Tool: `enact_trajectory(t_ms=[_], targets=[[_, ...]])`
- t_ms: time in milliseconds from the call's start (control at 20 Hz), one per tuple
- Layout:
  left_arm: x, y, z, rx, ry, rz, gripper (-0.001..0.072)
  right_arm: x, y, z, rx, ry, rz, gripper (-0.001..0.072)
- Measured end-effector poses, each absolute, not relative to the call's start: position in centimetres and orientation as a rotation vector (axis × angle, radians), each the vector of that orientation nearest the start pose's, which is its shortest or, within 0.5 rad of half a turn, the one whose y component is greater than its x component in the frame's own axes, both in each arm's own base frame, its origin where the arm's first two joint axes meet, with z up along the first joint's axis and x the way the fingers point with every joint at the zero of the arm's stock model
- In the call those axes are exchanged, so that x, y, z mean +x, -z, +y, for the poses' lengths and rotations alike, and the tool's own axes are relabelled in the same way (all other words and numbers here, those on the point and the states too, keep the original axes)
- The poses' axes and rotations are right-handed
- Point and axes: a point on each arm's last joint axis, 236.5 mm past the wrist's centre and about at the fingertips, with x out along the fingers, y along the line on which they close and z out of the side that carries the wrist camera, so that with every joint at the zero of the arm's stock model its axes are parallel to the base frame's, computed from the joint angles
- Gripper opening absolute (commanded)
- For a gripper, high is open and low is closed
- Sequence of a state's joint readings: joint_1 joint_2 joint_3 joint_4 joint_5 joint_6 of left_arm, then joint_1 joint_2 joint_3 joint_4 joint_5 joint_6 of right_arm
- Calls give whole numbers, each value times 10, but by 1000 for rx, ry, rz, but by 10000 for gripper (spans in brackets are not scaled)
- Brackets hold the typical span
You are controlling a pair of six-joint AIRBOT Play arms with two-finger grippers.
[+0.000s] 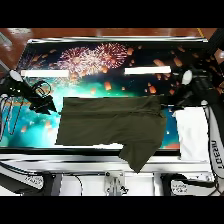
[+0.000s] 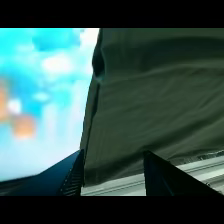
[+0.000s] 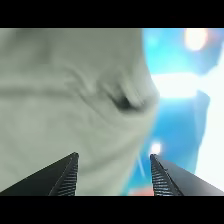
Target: Fold the shirts.
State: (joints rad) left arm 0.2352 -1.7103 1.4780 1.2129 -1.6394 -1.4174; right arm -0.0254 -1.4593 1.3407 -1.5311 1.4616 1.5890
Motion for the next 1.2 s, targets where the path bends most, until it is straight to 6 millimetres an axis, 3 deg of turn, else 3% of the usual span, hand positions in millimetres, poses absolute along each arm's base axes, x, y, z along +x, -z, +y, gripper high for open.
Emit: enact_trajectory(t_ms=[250,400,550,700,1050,1100,1200], targets=[[275,52,14,-588,201,1803,471,300,-8,-34,211,-1,1647,581],[242,65,8,-745,194,1763,471,273,-6,-39,279,-15,1644,581],[218,80,-4,-839,213,1760,471,261,0,-37,323,-27,1632,581],[206,93,-9,-873,209,1758,471,261,4,-30,364,-48,1608,581],[203,113,-12,-891,198,1763,453,262,3,-19,413,-83,1590,581],[205,114,-12,-890,194,1755,393,262,3,-19,416,-84,1591,581],[209,117,-13,-895,188,1739,356,262,3,-18,419,-86,1590,581]])
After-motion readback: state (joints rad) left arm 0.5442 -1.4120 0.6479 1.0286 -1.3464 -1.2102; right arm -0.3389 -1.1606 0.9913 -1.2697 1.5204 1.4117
